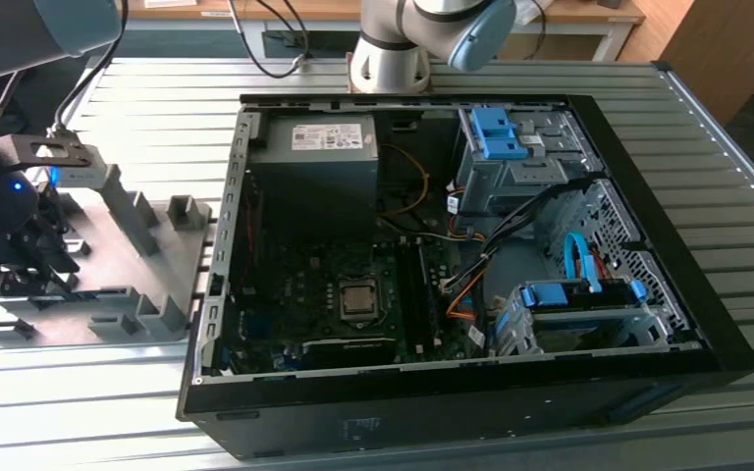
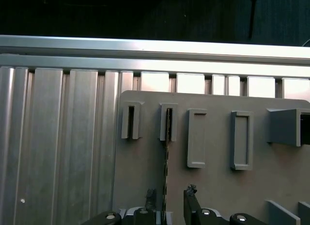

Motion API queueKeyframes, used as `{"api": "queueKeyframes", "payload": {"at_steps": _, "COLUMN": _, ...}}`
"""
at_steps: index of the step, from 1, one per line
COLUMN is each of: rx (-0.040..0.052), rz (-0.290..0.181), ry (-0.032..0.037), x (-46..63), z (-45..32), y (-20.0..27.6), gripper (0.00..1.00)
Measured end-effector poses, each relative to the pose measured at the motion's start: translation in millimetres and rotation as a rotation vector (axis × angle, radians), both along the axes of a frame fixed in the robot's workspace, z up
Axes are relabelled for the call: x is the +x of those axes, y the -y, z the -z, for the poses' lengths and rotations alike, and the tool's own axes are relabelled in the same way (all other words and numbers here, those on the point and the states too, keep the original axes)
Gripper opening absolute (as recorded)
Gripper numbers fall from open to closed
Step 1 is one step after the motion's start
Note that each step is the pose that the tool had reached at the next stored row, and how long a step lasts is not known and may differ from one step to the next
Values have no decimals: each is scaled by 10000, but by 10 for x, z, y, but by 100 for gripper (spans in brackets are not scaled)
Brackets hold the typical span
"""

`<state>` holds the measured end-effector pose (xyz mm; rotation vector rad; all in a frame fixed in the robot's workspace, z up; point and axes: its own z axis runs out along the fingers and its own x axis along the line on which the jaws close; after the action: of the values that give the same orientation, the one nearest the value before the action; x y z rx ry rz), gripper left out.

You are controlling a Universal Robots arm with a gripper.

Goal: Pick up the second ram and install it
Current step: 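Pick up the second ram and move it above second insertion slot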

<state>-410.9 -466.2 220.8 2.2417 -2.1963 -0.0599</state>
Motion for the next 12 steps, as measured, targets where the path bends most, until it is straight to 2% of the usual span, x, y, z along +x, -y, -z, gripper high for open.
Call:
{"api": "queueKeyframes", "payload": {"at_steps": 6, "rx": 1, "rz": -2, "ry": 1, "x": -1, "z": 8, "y": 1, "gripper": 36}}
{"api": "queueKeyframes", "payload": {"at_steps": 12, "rx": 1, "rz": 0, "ry": 1, "x": -2, "z": 49, "y": 0, "gripper": 36}}
